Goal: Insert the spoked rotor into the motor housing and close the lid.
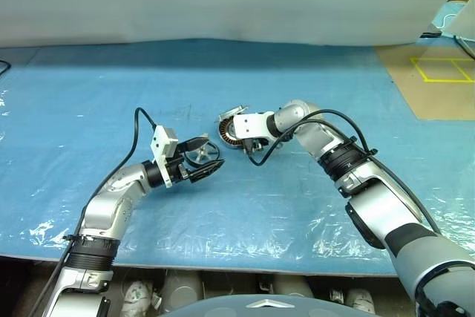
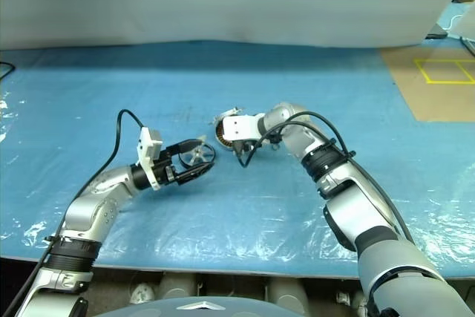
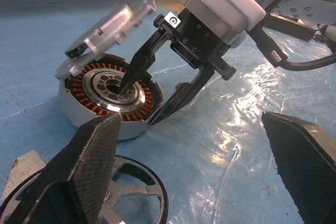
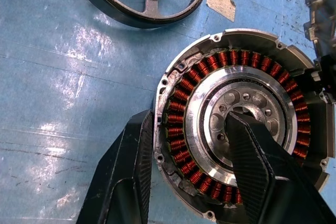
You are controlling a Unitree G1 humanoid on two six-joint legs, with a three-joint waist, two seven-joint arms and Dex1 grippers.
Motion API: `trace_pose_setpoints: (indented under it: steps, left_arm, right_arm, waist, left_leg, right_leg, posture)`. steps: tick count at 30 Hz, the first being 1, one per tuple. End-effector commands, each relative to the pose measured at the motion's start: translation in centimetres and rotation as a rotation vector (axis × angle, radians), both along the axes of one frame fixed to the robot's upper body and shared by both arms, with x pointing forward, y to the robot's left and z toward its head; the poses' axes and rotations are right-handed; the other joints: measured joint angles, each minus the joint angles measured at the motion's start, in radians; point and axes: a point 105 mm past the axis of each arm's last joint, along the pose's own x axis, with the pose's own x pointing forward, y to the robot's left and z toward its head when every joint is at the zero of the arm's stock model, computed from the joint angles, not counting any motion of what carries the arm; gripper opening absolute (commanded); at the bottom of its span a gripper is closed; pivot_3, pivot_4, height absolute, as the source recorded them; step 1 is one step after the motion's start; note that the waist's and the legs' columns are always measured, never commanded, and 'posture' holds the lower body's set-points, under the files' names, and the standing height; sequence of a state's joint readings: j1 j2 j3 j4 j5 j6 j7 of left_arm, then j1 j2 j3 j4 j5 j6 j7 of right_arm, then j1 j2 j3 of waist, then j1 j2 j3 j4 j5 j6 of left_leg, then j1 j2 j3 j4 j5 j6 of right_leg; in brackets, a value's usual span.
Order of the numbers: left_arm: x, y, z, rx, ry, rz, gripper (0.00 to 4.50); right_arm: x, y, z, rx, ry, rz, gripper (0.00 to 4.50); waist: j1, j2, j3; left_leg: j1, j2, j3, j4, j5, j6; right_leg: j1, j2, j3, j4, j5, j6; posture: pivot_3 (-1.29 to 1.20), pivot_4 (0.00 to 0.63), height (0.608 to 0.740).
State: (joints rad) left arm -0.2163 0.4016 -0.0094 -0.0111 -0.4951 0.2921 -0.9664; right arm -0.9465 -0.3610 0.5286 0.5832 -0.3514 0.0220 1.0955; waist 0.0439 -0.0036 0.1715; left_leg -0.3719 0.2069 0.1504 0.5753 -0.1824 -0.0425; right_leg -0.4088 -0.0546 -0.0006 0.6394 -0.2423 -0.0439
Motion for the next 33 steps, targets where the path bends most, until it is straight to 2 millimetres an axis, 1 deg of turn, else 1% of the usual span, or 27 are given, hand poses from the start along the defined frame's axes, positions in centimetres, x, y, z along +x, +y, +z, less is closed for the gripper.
trace_pose_setpoints:
  steps: [1,5,7,9,13,15,17,19,21,25,27,30,33]
  left_arm:
    - [0.0,-0.3,1.2,-0.005,-0.048,-0.011,4.5]
    - [0.1,-0.2,1.1,-0.004,-0.046,-0.013,4.5]
    - [-0.1,-0.2,0.9,-0.005,-0.041,-0.019,4.5]
    - [-0.2,-0.3,0.8,-0.007,-0.035,-0.024,4.5]
    - [-0.4,-0.1,0.4,-0.014,-0.021,-0.027,4.5]
    - [-0.4,-0.1,0.3,-0.014,-0.019,-0.028,4.5]
    - [-0.2,-0.1,0.2,-0.012,-0.017,-0.031,4.5]
    - [0.2,-0.1,0.4,-0.011,-0.022,-0.031,4.5]
    - [0.5,0.0,0.5,-0.011,-0.029,-0.036,4.5]
    - [0.7,0.0,0.5,-0.002,-0.031,-0.048,4.5]
    - [0.7,-0.1,0.4,-0.001,-0.028,-0.055,4.5]
    - [0.5,-0.4,0.3,-0.004,-0.024,-0.071,4.5]
    - [0.4,-0.6,0.3,-0.006,-0.024,-0.077,4.5]
  right_arm:
    - [0.2,-1.5,-0.6,-0.008,0.079,-0.102,1.77]
    - [0.0,-1.7,0.8,0.044,0.149,-0.192,1.77]
    - [-1.2,-1.7,2.1,0.075,0.204,-0.211,1.77]
    - [-2.4,-1.8,3.1,0.093,0.243,-0.246,1.77]
    - [-5.3,-2.1,3.7,0.097,0.348,-0.287,1.77]
    - [-6.2,-2.0,3.9,0.097,0.37,-0.289,1.77]
    - [-7.6,-1.4,4.0,0.091,0.398,-0.279,1.77]
    - [-8.4,-1.1,3.9,0.082,0.423,-0.277,1.77]
    - [-8.7,-1.1,3.4,0.07,0.433,-0.282,1.77]
    - [-9.2,-0.5,2.2,0.072,0.495,-0.311,1.77]
    - [-8.8,-0.4,1.1,0.058,0.49,-0.349,1.77]
    - [-8.0,-1.2,-1.0,0.004,0.448,-0.405,1.77]
    - [-8.3,-1.2,-1.4,-0.008,0.438,-0.385,1.77]
  waist:
    - [0.002,0.0,0.0]
    - [0.007,0.0,0.0]
    - [0.012,0.0,0.0]
    - [0.021,0.0,0.0]
    - [0.024,0.0,0.0]
    - [0.024,0.0,0.0]
    - [0.024,0.0,0.0]
    - [0.025,0.0,0.0]
    - [0.025,0.0,0.0]
    - [0.027,0.0,0.0]
    - [0.026,0.0,0.0]
    - [0.025,0.0,0.0]
    - [0.025,0.0,0.0]
  left_leg:
    - [0.0,0.0,0.0,0.0,0.0,0.0]
    - [-0.001,0.0,0.0,-0.001,0.0,0.0]
    - [-0.001,0.0,0.0,-0.003,0.0,0.0]
    - [-0.002,0.0,0.0,-0.005,0.002,-0.002]
    - [-0.004,0.0,0.0,-0.012,0.003,-0.004]
    - [-0.004,0.0,0.0,-0.014,0.003,-0.004]
    - [-0.006,0.0,0.0,-0.015,0.003,-0.004]
    - [-0.007,0.001,0.0,-0.015,0.003,-0.005]
    - [-0.007,0.001,0.0,-0.015,0.003,-0.005]
    - [-0.007,0.0,0.0,-0.013,0.003,-0.005]
    - [-0.007,0.0,0.0,-0.013,0.003,-0.005]
    - [-0.001,0.0,0.0,-0.013,0.003,-0.005]
    - [0.008,0.0,0.0,-0.013,0.002,-0.005]
  right_leg:
    - [0.0,0.0,0.0,0.0,0.0,0.0]
    - [0.0,0.0,0.0,-0.002,0.0,0.0]
    - [0.0,0.0,0.0,-0.003,0.0,0.0]
    - [-0.001,0.0,-0.001,-0.007,0.0,0.0]
    - [-0.001,0.002,-0.002,-0.015,0.001,0.001]
    - [-0.003,0.002,-0.003,-0.015,0.003,0.004]
    - [-0.005,0.002,-0.004,-0.015,0.003,0.005]
    - [-0.007,0.003,-0.004,-0.014,0.003,0.005]
    - [-0.007,0.003,-0.004,-0.014,0.003,0.005]
    - [-0.006,0.001,-0.003,-0.014,0.002,0.003]
    - [-0.006,0.001,-0.002,-0.014,0.001,0.002]
    - [0.0,0.002,-0.002,-0.014,0.001,0.002]
    - [0.008,0.001,-0.001,-0.015,0.001,0.001]
  posture:
    - [0.0,0.15,0.74]
    - [0.0,0.15,0.74]
    - [0.0,0.15,0.74]
    - [0.0,0.15,0.74]
    - [0.0,0.15,0.74]
    - [0.0,0.15,0.74]
    - [0.0,0.15,0.74]
    - [0.0,0.15,0.74]
    - [0.0,0.15,0.74]
    - [0.0,0.15,0.74]
    - [0.0,0.15,0.74]
    - [0.0,0.15,0.74]
    - [0.0,0.15,0.74]
